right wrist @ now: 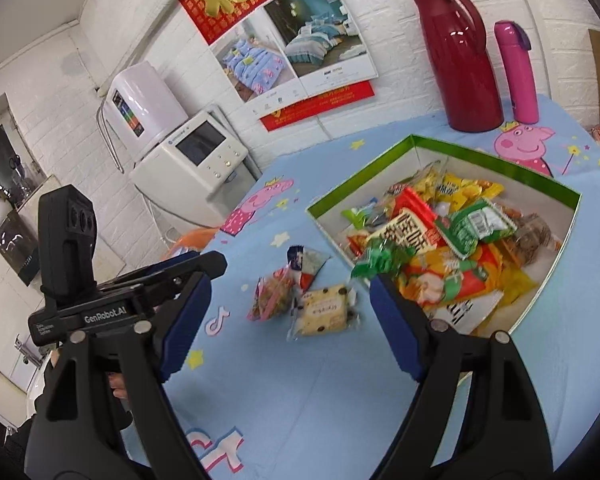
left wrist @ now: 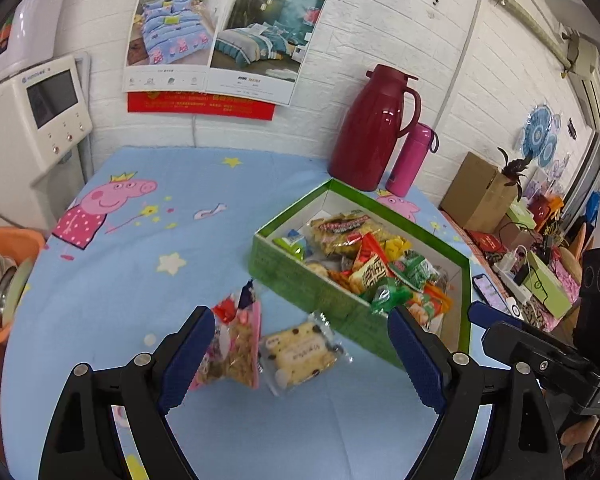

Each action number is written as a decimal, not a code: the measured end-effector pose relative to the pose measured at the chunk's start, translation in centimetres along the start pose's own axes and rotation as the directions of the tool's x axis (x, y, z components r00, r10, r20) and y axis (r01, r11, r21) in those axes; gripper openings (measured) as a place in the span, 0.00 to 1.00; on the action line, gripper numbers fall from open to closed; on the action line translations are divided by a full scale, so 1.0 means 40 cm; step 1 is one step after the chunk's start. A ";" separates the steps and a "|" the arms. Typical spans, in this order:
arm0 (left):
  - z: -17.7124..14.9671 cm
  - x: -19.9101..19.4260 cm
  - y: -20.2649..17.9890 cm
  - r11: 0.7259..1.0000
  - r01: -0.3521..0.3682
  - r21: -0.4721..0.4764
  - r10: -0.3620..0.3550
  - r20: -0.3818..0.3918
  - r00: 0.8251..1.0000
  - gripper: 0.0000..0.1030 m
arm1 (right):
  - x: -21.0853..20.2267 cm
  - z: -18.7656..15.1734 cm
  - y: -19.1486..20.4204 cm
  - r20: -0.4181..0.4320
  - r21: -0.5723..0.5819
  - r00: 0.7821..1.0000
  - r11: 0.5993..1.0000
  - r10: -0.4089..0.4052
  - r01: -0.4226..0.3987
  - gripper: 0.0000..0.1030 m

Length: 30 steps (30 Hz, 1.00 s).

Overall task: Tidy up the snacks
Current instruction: 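Grasp the cream cookie packet with the right gripper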

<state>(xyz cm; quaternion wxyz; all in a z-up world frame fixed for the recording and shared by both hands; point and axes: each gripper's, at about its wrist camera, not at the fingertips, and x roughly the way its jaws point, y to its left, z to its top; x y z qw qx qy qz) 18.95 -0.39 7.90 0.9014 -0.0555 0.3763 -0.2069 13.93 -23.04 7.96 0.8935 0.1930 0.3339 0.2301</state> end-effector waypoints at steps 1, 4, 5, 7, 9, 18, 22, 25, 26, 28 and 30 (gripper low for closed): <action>-0.019 -0.003 0.012 1.000 0.003 -0.007 -0.003 -0.009 1.000 0.88 | 0.013 -0.016 0.001 -0.020 0.005 1.000 1.000 -0.003 0.004 0.79; -0.078 0.003 0.046 1.000 0.010 -0.014 -0.010 -0.046 0.999 0.87 | 0.070 -0.064 -0.002 -0.099 0.026 0.995 1.000 -0.006 0.009 0.72; -0.094 0.009 0.053 1.000 0.009 -0.013 -0.010 -0.058 0.998 0.87 | 0.093 -0.077 -0.007 -0.124 0.041 0.992 0.999 -0.010 0.015 0.70; -0.124 0.017 0.067 1.000 0.018 -0.014 -0.019 -0.081 0.997 0.87 | 0.138 -0.099 -0.013 -0.156 0.057 0.987 0.997 -0.037 0.047 0.66; -0.151 0.022 0.087 0.999 0.032 -0.031 -0.035 -0.092 0.995 0.85 | 0.181 -0.114 -0.013 -0.173 0.033 0.979 0.993 -0.108 0.115 0.62; -0.192 0.036 0.145 0.997 0.053 -0.061 -0.060 -0.134 0.989 0.70 | 0.322 -0.112 -0.045 -0.135 0.059 0.936 0.940 -0.326 0.336 0.58; -0.197 0.056 0.140 0.996 0.070 -0.052 -0.077 -0.146 0.986 0.66 | 0.316 -0.122 -0.050 -0.179 0.005 0.947 0.962 -0.268 0.273 0.28; -0.209 0.082 0.124 0.994 0.095 -0.045 -0.101 -0.171 0.980 0.55 | 0.272 -0.154 -0.055 -0.227 -0.011 0.949 0.975 -0.220 0.224 0.14; -0.212 0.095 0.116 0.993 0.109 -0.046 -0.116 -0.186 0.976 0.55 | 0.259 -0.169 -0.057 -0.242 -0.011 0.947 0.977 -0.209 0.213 0.09; -0.215 0.121 0.102 0.992 0.111 -0.051 -0.120 -0.203 0.972 0.55 | 0.227 -0.188 -0.064 -0.243 -0.002 0.951 0.980 -0.193 0.198 0.09; -0.209 0.147 0.088 0.991 0.118 -0.061 -0.129 -0.214 0.968 0.55 | 0.208 -0.195 -0.063 -0.236 -0.002 0.957 0.985 -0.171 0.175 0.11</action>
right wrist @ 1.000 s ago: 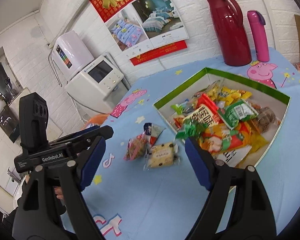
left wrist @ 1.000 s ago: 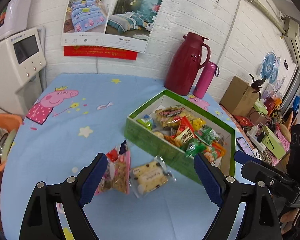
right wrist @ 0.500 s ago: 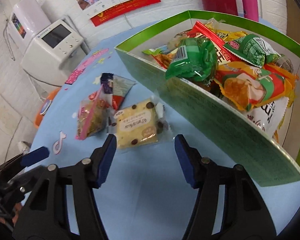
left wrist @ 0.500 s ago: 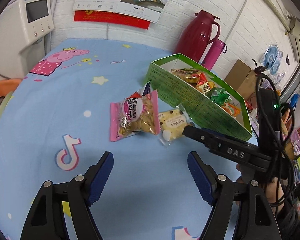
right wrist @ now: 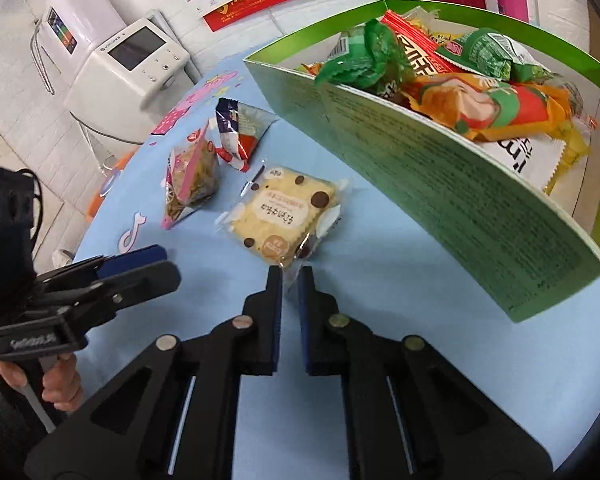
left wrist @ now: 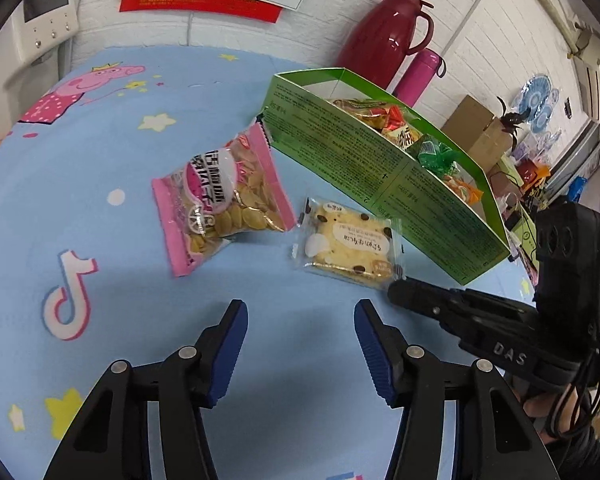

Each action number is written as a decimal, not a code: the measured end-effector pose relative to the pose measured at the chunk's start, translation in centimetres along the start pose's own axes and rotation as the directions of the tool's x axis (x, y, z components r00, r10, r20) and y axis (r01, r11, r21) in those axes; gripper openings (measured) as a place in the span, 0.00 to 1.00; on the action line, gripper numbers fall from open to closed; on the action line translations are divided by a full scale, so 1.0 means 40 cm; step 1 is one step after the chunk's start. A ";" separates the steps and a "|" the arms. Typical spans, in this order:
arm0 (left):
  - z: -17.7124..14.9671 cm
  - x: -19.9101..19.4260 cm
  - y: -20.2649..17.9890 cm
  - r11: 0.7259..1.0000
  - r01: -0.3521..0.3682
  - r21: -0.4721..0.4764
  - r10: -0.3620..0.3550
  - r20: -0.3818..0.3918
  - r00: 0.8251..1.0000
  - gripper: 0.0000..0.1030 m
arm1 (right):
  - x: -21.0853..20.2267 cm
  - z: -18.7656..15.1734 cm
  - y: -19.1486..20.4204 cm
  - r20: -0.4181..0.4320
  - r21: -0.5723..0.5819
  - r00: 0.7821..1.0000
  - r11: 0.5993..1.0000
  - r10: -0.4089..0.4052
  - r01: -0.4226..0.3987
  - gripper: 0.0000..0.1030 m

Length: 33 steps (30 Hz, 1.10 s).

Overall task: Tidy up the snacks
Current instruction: 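Grasp the cream cookie packet with the right gripper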

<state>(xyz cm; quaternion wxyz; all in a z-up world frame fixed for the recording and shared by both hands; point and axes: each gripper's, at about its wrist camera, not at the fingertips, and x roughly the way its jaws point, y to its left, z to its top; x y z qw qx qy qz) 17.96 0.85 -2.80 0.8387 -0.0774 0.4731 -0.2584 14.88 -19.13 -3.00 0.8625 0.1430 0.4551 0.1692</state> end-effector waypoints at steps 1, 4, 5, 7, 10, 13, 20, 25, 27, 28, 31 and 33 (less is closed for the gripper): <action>0.009 0.011 -0.005 1.000 0.004 -0.003 -0.004 -0.003 1.000 0.55 | -0.005 -0.001 -0.001 0.004 -0.003 1.000 1.000 0.011 -0.011 0.12; 0.044 0.038 -0.024 1.000 0.004 0.014 -0.004 0.002 1.000 0.55 | -0.019 0.003 -0.011 0.025 0.023 1.000 1.000 0.014 -0.015 0.25; 0.059 0.048 -0.028 1.000 -0.003 0.022 0.003 0.007 1.000 0.55 | -0.021 0.006 -0.017 0.031 0.042 0.999 0.999 0.023 -0.024 0.31; 0.086 0.063 -0.026 1.000 -0.002 0.011 0.001 0.007 1.000 0.55 | -0.021 0.011 -0.028 0.038 0.077 0.998 0.996 0.043 -0.046 0.32; 0.118 0.088 -0.009 1.000 0.024 -0.020 -0.024 -0.013 1.000 0.55 | -0.016 0.017 -0.039 0.044 0.101 0.997 0.993 0.056 -0.060 0.32; 0.133 0.111 -0.007 1.000 0.015 0.006 -0.015 -0.018 1.000 0.55 | 0.002 0.031 -0.045 0.042 0.126 0.997 0.990 0.062 -0.067 0.32; 0.079 0.106 -0.082 0.985 -0.034 0.169 0.037 -0.014 0.999 0.41 | 0.017 0.039 -0.035 0.067 0.101 0.996 0.992 0.067 -0.073 0.29; 0.045 0.092 -0.099 0.994 -0.010 0.107 0.010 -0.003 1.000 0.33 | 0.000 0.020 -0.043 0.059 0.124 0.996 0.990 0.061 -0.068 0.20; 0.025 0.077 -0.120 0.993 -0.008 0.114 0.008 0.004 1.000 0.27 | -0.020 0.005 -0.043 0.067 0.120 0.997 0.991 0.045 -0.053 0.19; 0.022 0.071 -0.128 0.994 -0.001 0.113 0.000 0.009 1.000 0.25 | -0.034 -0.003 -0.044 0.076 0.125 0.996 0.991 0.045 -0.054 0.19; 0.020 0.027 -0.159 0.993 0.033 0.113 -0.038 0.042 0.998 0.21 | -0.091 -0.013 -0.048 0.129 0.132 0.990 0.988 0.065 -0.082 0.19; 0.035 -0.006 -0.191 0.990 0.052 0.128 -0.061 0.072 0.996 0.21 | -0.138 -0.009 -0.036 0.178 0.108 0.983 0.991 0.056 -0.076 0.19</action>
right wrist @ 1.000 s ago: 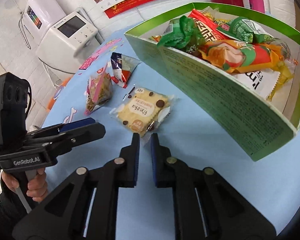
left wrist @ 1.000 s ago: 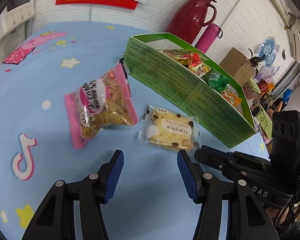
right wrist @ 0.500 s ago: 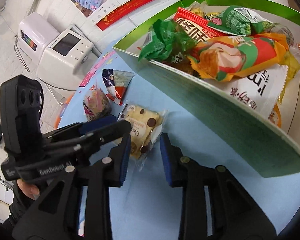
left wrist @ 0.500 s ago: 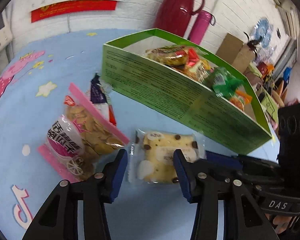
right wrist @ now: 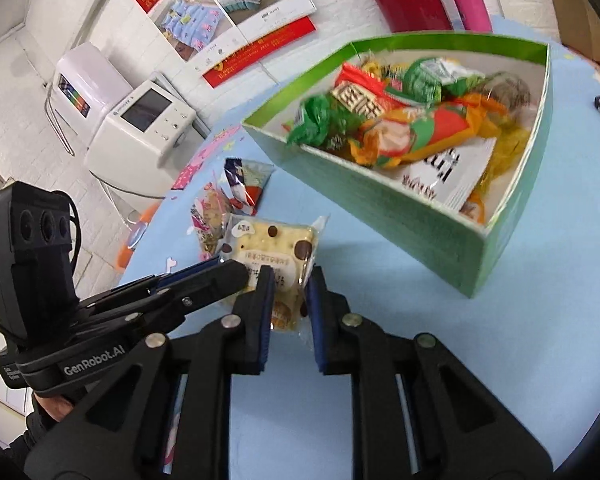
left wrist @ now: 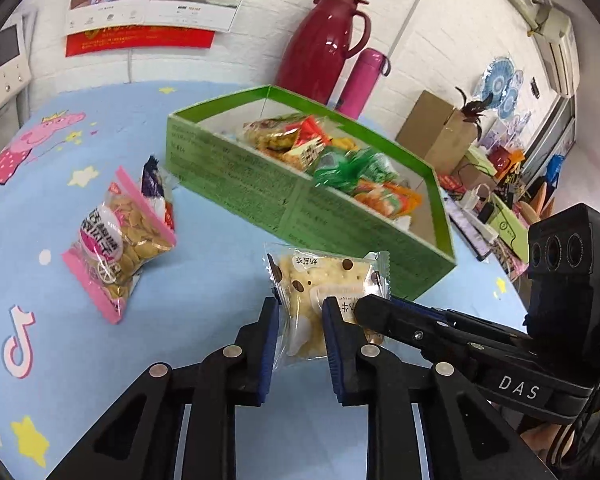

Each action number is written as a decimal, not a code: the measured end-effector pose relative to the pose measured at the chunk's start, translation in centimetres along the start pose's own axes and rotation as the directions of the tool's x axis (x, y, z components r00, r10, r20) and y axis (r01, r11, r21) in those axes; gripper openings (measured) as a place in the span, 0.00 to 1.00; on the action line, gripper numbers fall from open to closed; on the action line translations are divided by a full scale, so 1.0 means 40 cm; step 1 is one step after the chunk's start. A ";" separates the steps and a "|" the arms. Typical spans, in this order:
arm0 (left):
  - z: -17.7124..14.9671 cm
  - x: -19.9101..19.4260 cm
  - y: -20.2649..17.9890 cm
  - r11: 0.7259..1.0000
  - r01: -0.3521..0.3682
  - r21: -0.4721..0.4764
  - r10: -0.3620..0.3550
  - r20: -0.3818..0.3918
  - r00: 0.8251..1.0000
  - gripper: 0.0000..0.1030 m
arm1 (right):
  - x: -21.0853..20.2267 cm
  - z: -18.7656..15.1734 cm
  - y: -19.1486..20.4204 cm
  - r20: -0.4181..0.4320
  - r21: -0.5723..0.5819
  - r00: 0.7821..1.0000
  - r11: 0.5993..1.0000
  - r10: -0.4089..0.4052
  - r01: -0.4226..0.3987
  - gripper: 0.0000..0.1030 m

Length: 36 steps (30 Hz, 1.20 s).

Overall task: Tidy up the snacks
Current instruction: 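Lower the cookie packet into the box and open the right gripper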

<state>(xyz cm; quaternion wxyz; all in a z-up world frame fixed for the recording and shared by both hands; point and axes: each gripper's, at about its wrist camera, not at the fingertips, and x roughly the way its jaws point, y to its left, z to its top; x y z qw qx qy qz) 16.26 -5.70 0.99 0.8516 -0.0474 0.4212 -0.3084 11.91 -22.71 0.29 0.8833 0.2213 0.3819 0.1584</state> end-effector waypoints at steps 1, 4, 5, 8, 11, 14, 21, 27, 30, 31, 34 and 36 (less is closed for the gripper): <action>0.013 -0.019 -0.018 1.000 0.008 0.010 -0.008 0.021 1.000 0.21 | -0.023 0.009 0.010 0.027 -0.015 1.000 1.000 -0.002 0.003 0.19; 0.062 -0.060 -0.067 0.998 0.034 0.052 -0.038 0.078 0.996 0.21 | -0.092 0.049 0.025 0.104 -0.039 0.995 0.999 0.011 -0.007 0.19; 0.081 -0.072 -0.080 0.997 0.045 0.059 -0.050 0.098 0.994 0.21 | -0.109 0.065 0.024 0.123 -0.039 0.992 0.999 0.022 -0.017 0.18; 0.143 -0.084 -0.109 0.995 0.069 0.078 -0.079 0.138 0.987 0.20 | -0.151 0.114 0.017 0.172 -0.037 0.985 0.999 0.028 -0.022 0.18; 0.200 -0.071 -0.135 0.992 0.082 0.101 -0.097 0.154 0.983 0.20 | -0.174 0.160 0.006 0.214 -0.045 0.977 0.999 0.003 0.007 0.18; 0.252 -0.032 -0.152 0.991 0.090 0.099 -0.105 0.148 0.983 0.20 | -0.173 0.203 -0.022 0.229 -0.037 0.973 0.999 -0.009 0.018 0.18; 0.309 0.076 -0.145 0.993 0.077 0.084 -0.086 0.108 0.990 0.20 | -0.120 0.264 -0.108 0.208 -0.007 0.978 0.999 -0.030 0.032 0.18; 0.330 0.149 -0.107 0.997 0.062 0.055 -0.066 0.074 0.995 0.20 | -0.051 0.296 -0.161 0.171 0.015 0.985 1.000 -0.028 0.026 0.19; 0.330 0.179 -0.074 1.000 0.023 0.019 -0.024 0.053 0.998 0.37 | -0.014 0.304 -0.184 0.148 0.007 0.988 0.999 -0.037 0.037 0.30; 0.327 0.183 -0.062 1.000 0.011 0.000 -0.011 0.049 0.999 0.62 | -0.008 0.301 -0.191 0.150 0.002 0.987 0.999 -0.054 0.054 0.39; 0.305 0.167 -0.022 0.996 -0.057 -0.066 0.064 0.115 0.991 0.82 | -0.016 0.286 -0.208 0.185 0.008 0.979 0.996 -0.086 0.086 0.67; 0.299 0.161 -0.007 0.994 -0.083 -0.074 0.091 0.114 0.989 0.84 | -0.027 0.276 -0.214 0.198 0.014 0.976 0.995 -0.095 0.094 0.71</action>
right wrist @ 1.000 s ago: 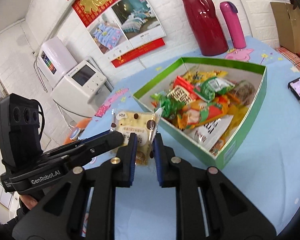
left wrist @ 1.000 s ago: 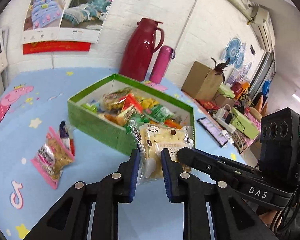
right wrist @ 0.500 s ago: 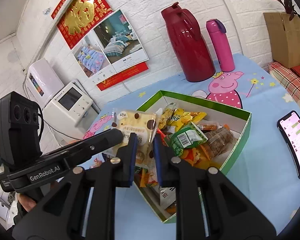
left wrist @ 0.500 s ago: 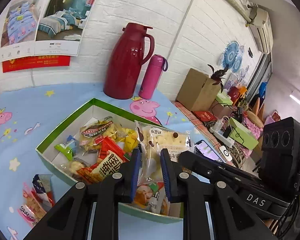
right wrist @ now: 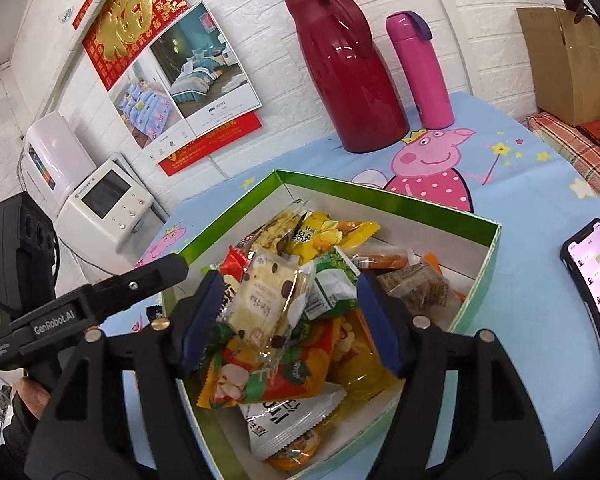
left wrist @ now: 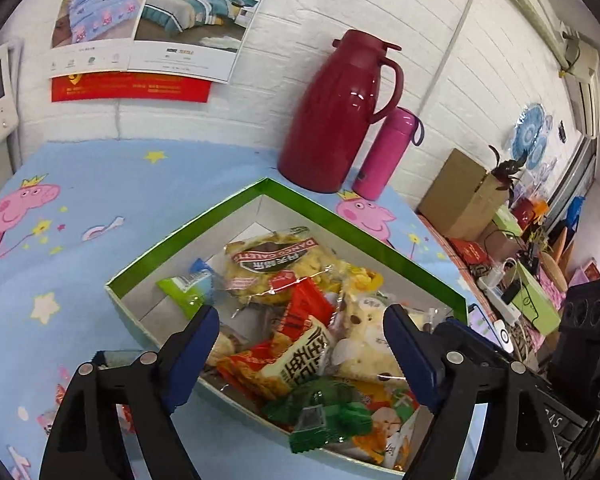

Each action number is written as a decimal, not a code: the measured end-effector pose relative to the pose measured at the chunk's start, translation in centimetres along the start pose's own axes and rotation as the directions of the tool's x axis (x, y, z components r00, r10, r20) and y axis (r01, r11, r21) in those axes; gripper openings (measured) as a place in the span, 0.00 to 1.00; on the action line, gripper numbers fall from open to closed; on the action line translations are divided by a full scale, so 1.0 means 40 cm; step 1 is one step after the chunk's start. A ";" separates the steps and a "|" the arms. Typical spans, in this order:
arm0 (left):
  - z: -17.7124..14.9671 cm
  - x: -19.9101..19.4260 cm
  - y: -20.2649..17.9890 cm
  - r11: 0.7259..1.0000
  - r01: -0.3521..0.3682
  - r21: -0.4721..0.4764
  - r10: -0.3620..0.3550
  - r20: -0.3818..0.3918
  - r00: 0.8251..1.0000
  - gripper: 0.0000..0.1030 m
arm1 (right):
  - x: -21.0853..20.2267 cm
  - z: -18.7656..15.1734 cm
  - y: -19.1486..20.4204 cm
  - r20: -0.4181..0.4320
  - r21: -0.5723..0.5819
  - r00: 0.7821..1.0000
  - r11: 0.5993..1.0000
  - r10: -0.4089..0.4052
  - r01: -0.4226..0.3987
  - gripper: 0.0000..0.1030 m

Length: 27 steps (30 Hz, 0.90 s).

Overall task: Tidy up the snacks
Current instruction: 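Lower the cookie packet into the box and open the right gripper, then grasp the pink peanut bag with the left gripper, then the right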

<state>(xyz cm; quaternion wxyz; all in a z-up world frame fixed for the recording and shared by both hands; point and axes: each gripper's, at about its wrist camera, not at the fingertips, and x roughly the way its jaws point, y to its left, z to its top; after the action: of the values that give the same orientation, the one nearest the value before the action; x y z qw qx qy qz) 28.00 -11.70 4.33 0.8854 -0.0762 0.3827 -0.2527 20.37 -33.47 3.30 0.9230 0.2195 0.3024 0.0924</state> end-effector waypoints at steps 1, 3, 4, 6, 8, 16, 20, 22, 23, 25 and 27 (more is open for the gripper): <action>-0.001 -0.002 0.007 1.000 -0.014 -0.004 0.014 -0.004 1.000 0.84 | -0.004 -0.001 -0.003 0.004 0.005 1.000 1.000 -0.009 0.009 0.73; -0.005 -0.011 0.016 0.999 -0.037 -0.009 0.037 -0.004 0.999 0.84 | -0.011 -0.003 -0.004 0.006 0.016 1.000 1.000 -0.024 0.024 0.76; -0.007 -0.018 0.019 0.999 -0.044 -0.009 0.044 -0.002 0.999 0.84 | -0.015 -0.005 -0.004 0.002 0.023 1.000 0.999 -0.027 0.027 0.77; -0.015 -0.036 0.022 0.998 -0.055 -0.009 0.055 0.006 0.998 0.84 | -0.029 -0.008 0.003 0.004 0.034 1.000 0.999 -0.020 0.020 0.77; -0.023 -0.057 0.022 0.998 -0.063 -0.003 0.063 0.014 0.998 0.84 | -0.047 -0.012 0.022 0.012 0.031 1.000 0.999 -0.012 0.012 0.78; -0.060 -0.170 0.006 0.994 -0.100 0.031 0.098 0.059 0.993 0.84 | -0.129 -0.026 0.137 0.052 -0.045 0.998 0.999 0.027 -0.024 0.85; -0.081 -0.227 0.023 0.994 -0.108 0.020 0.106 0.076 0.991 0.85 | -0.152 -0.045 0.194 0.048 -0.083 0.997 0.995 0.055 -0.051 0.87; -0.089 -0.250 0.034 0.992 -0.122 0.016 0.120 0.083 0.989 0.85 | -0.155 -0.057 0.220 0.036 -0.102 0.997 0.993 0.067 -0.063 0.87; -0.094 -0.260 0.041 0.991 -0.136 0.016 0.134 0.085 0.987 0.85 | -0.154 -0.064 0.232 0.029 -0.108 0.997 0.992 0.071 -0.067 0.88; -0.105 -0.280 0.061 0.987 -0.159 0.013 0.157 0.090 0.983 0.85 | -0.150 -0.079 0.255 0.011 -0.121 0.996 0.989 0.084 -0.082 0.88; -0.115 -0.295 0.085 0.984 -0.180 0.002 0.179 0.086 0.980 0.85 | -0.143 -0.095 0.275 -0.008 -0.131 0.996 0.987 0.092 -0.092 0.88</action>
<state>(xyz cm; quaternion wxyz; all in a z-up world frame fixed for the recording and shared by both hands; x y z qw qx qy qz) 19.21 -2.52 7.54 0.9205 -0.0478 0.3484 -0.1701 13.12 -24.14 8.58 0.9299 0.1718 0.2859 0.1549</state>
